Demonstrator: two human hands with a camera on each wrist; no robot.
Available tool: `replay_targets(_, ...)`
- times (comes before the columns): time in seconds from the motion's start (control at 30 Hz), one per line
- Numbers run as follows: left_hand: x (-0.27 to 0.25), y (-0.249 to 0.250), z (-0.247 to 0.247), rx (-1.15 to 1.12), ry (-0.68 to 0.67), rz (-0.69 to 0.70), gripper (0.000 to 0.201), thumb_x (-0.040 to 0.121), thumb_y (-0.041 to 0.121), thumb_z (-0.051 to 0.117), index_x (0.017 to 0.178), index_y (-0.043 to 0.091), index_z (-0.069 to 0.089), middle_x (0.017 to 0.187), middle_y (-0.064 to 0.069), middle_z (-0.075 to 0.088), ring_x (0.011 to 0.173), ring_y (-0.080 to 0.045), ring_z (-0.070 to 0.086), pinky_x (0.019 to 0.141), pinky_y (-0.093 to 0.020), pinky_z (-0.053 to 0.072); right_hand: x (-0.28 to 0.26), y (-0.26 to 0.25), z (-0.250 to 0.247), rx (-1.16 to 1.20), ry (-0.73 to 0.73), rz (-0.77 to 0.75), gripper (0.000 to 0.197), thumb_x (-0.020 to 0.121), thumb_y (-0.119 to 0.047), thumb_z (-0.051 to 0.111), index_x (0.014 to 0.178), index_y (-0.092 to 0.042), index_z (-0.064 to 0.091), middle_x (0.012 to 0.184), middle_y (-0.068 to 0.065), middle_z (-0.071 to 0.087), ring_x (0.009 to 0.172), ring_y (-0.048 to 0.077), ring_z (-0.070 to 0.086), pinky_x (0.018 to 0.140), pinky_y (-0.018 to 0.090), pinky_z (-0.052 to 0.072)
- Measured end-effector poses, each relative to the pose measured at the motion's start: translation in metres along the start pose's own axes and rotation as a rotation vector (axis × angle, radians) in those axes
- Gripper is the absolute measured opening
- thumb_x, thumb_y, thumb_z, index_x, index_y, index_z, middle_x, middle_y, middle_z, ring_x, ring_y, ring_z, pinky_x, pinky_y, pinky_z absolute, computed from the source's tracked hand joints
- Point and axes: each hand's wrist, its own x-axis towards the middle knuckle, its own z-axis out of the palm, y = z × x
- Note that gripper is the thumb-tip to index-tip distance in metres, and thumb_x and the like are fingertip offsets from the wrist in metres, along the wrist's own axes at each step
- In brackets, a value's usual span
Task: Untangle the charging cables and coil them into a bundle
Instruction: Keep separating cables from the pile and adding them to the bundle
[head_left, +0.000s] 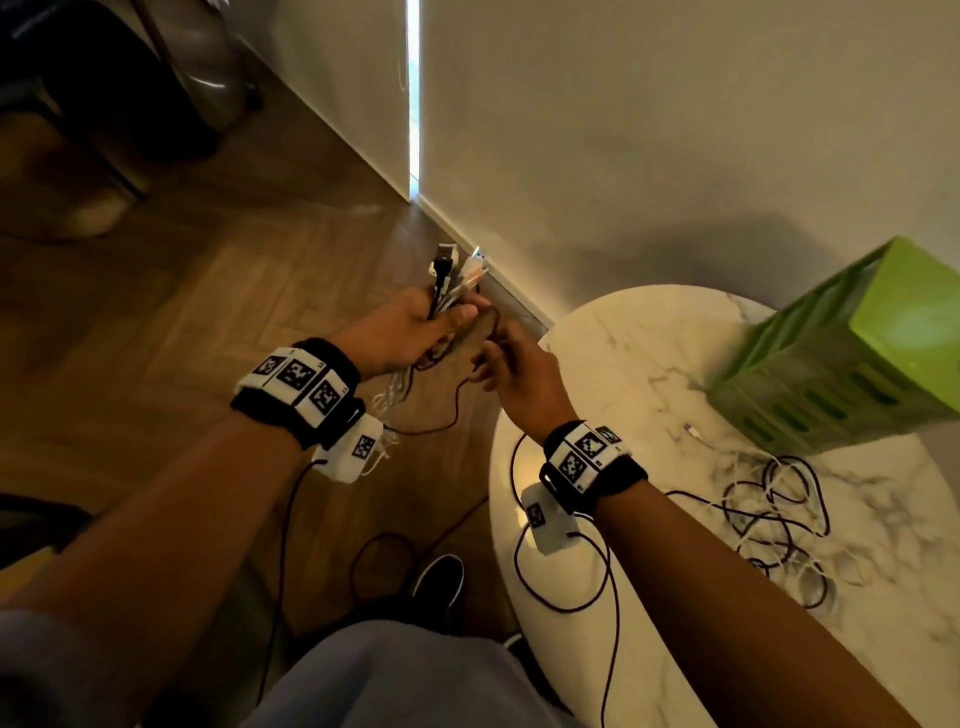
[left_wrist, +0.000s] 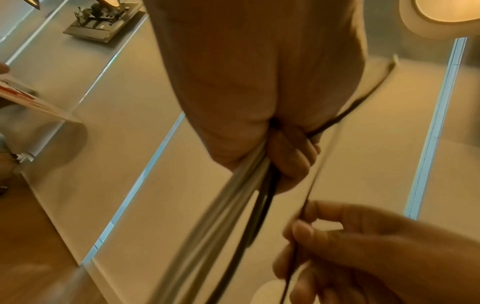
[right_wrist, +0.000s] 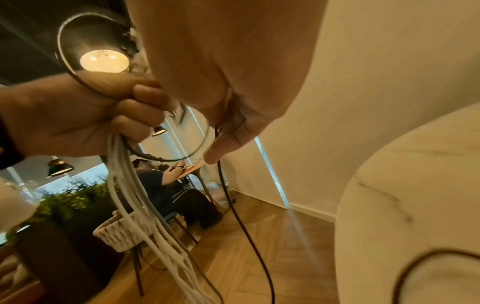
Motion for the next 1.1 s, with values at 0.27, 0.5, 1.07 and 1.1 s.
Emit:
replay_targets(0.27, 0.001, -0.004, -0.027, -0.191, 0.239, -0.030, 0.033, 0.107, 0.042, 0.041, 0.109, 0.022, 0.067, 0.068, 0.001, 0.039, 0.056, -0.008, 0.037, 0.050, -0.022, 0.036, -0.026, 0.060, -0.011, -0.528, -0.623, 0.132, 0.036, 0.097, -0.016, 0.062, 0.133, -0.015, 0.061, 0.135, 0.007, 0.062, 0.120, 0.026, 0.060, 0.099, 0.029, 0.041)
replay_targets(0.5, -0.009, -0.003, -0.008, -0.215, -0.015, -0.016, 0.037, 0.106, 0.037, 0.045, 0.108, 0.008, 0.067, 0.066, -0.001, 0.034, 0.053, -0.009, 0.035, 0.049, -0.021, 0.033, 0.024, -0.024, -0.034, 0.133, -0.252, 0.052, 0.053, 0.100, -0.029, 0.060, 0.148, -0.018, 0.040, 0.137, -0.001, 0.056, 0.098, 0.017, 0.071, 0.081, 0.025, 0.057)
replay_targets(1.07, 0.008, -0.004, -0.008, -0.515, 0.301, -0.065, 0.041, 0.106, 0.047, 0.040, 0.077, 0.018, 0.048, 0.054, 0.010, 0.033, 0.049, -0.009, 0.031, 0.052, -0.025, 0.029, -0.023, -0.011, -0.060, -0.563, -0.559, 0.101, 0.027, 0.093, -0.038, 0.061, 0.120, -0.034, 0.060, 0.124, -0.019, 0.063, 0.123, 0.009, 0.054, 0.105, 0.043, 0.034)
replay_targets(1.1, 0.009, -0.002, -0.004, -0.514, 0.275, -0.056, 0.040, 0.106, 0.046, 0.040, 0.078, 0.018, 0.047, 0.053, 0.010, 0.036, 0.050, -0.009, 0.035, 0.054, -0.026, 0.032, -0.022, -0.014, -0.057, -0.584, -0.454, 0.085, 0.033, 0.092, -0.037, 0.063, 0.124, -0.034, 0.057, 0.128, -0.018, 0.061, 0.126, 0.010, 0.051, 0.103, 0.043, 0.032)
